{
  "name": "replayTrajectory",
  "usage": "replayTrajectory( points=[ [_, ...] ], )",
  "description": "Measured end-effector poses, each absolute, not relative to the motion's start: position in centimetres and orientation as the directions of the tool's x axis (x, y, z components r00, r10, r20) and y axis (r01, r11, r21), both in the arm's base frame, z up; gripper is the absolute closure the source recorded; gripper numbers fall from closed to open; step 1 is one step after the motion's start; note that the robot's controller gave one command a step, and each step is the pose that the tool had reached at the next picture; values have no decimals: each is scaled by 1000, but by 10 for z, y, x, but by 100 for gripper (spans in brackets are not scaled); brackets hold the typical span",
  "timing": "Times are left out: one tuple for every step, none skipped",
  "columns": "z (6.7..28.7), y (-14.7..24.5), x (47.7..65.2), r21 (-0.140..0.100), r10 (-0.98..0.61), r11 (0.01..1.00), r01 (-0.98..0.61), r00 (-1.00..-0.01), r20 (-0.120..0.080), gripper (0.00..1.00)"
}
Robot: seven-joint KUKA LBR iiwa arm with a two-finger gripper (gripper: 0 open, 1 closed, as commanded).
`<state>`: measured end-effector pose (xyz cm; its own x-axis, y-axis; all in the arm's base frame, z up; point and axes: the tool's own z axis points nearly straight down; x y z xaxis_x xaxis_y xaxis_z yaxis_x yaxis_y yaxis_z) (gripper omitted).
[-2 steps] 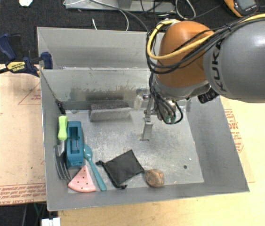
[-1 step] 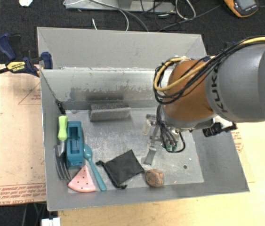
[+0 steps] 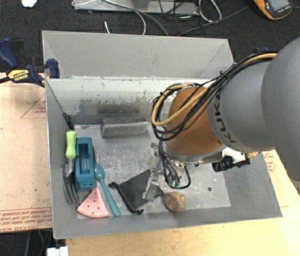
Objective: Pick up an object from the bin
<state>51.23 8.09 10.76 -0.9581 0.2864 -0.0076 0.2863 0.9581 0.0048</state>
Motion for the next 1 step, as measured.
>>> replayTrajectory(
  points=[
    [77, 97, 491, 3, 126, 992, 126, -992, 0, 0]
  ],
)
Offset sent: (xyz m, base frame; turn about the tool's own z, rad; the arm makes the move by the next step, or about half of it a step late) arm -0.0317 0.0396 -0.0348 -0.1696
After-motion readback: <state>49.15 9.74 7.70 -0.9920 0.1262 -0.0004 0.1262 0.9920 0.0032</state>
